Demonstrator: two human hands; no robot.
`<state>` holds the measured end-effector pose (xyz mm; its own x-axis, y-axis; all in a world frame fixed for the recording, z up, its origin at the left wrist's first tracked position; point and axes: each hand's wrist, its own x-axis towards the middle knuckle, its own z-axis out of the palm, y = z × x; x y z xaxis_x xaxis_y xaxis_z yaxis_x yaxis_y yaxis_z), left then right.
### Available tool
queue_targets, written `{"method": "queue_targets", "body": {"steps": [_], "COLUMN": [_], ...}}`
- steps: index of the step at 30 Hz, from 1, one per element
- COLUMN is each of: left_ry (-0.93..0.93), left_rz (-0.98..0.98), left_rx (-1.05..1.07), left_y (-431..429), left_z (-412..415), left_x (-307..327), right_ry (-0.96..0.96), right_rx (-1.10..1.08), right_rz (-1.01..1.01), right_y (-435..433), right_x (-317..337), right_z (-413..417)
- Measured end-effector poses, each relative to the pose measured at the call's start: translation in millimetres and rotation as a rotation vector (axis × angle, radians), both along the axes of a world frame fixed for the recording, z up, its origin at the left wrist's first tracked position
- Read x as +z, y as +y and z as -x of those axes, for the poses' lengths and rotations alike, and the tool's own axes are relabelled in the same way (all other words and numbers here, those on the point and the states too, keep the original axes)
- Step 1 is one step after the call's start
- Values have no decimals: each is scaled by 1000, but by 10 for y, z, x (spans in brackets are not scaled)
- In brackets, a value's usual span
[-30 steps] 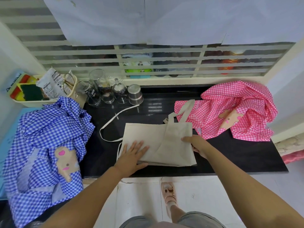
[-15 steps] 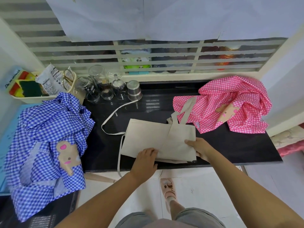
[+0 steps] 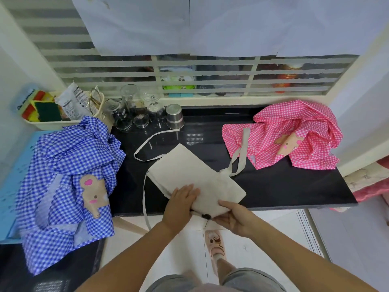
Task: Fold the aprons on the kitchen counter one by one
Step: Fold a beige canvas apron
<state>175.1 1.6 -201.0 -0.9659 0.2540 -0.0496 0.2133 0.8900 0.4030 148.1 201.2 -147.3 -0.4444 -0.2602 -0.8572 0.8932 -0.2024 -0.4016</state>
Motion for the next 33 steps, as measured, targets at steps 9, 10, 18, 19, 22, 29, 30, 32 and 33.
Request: {"method": "queue_targets", "body": {"steps": [9,10,18,19,22,29,30,32,33], "left_ry": [-52,-32,-67,-88,-70,-157,-172,-192,-188], "left_rz": [47,30,79,23,-88,-259,-266,-262,-262], "left_rx": [-131,-136,-145,-110,-6,53,52,30,29], "left_y": [-534,-557,-644,-667,-702,-731,-754,-767,-767], "left_z": [-238,-254,-253,-265,-311,-307,-303,-307,-311], "left_x": [-232,-251,-291,-287,-295,-228,-227,-212,-224], "right_ry": [862,1040,1394,1393,1416,1599,1626,1740,1789], "right_rx": [954,1011,1905,1898,1873,1649,1627,1521,1486], "right_rz": [-632,-714,-798,-804,-830,-815,-814,-804,-782], "right_y": [231,237,132,151,242,188,165,97,37], "right_x": [106,122,-181,-217,-329,-355,-360,-375,-372], "right_z": [-111,-40,498,534,618,649,670,718,766]}}
